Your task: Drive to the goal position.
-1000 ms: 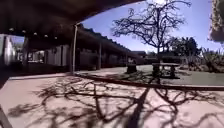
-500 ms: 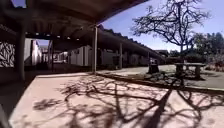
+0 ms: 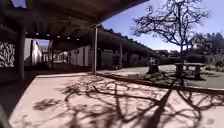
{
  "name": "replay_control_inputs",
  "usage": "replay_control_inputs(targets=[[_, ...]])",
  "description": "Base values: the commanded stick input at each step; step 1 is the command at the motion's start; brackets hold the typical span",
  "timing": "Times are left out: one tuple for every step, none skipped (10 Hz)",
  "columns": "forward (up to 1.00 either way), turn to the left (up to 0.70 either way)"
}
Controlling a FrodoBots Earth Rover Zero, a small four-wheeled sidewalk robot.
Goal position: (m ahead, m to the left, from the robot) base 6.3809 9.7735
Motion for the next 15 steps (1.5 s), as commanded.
replay_control_inputs(targets=[[0.00, -0.70], [0.00, -0.70], [0.00, -0.70], [0.00, -0.70], [0.00, -0.70], [0.00, -0.70], [0.00, -0.70], [0.00, -0.70], [0.00, -0.70], [0.00, -0.70], [0.00, -0.70], [0.00, -0.70], [0.00, -0.70], [0.00, -0.70], [0.00, -0.70]])
